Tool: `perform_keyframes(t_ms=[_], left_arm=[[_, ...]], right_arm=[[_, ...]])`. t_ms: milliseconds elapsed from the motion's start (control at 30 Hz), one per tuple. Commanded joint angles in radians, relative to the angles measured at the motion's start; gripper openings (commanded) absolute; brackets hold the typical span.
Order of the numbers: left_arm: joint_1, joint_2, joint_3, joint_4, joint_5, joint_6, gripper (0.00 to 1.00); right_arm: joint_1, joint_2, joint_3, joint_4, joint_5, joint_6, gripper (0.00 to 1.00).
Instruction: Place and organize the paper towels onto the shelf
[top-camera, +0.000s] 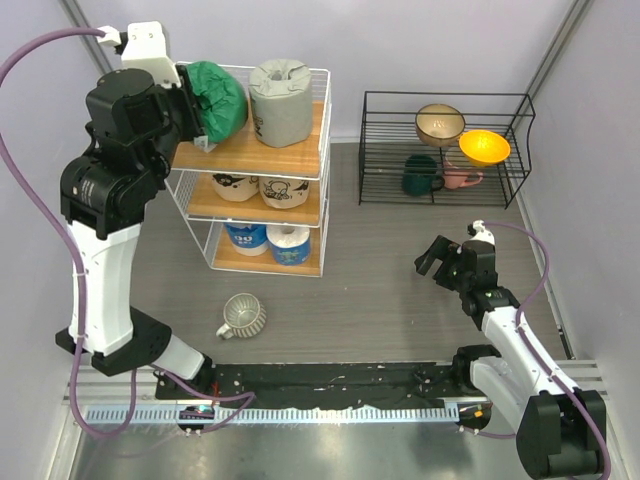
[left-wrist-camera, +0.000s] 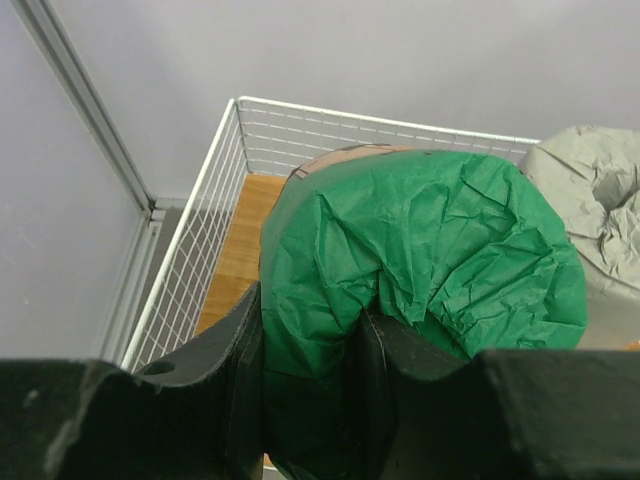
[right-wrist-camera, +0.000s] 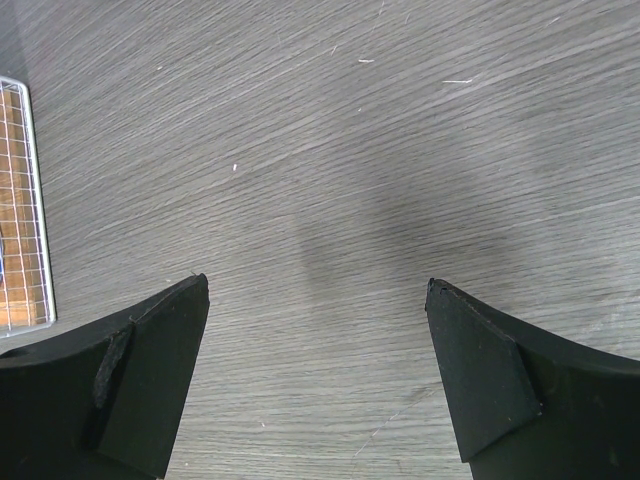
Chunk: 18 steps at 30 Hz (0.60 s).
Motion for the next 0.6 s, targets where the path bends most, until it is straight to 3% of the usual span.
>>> perform_keyframes(t_ms=[0, 567], left_arm=[[0.006, -0.068, -0.002, 0.038, 0.037, -0.033, 0.25], [0.005, -0.085, -0.044, 0.008, 0.043, -0.042, 0.24]], right_arm=[[0.005, 0.006, 0.003, 0.042, -0.003, 0.003, 0.95], [0.005, 0.011, 0.003, 0.045, -0.008, 0.003, 0.96]])
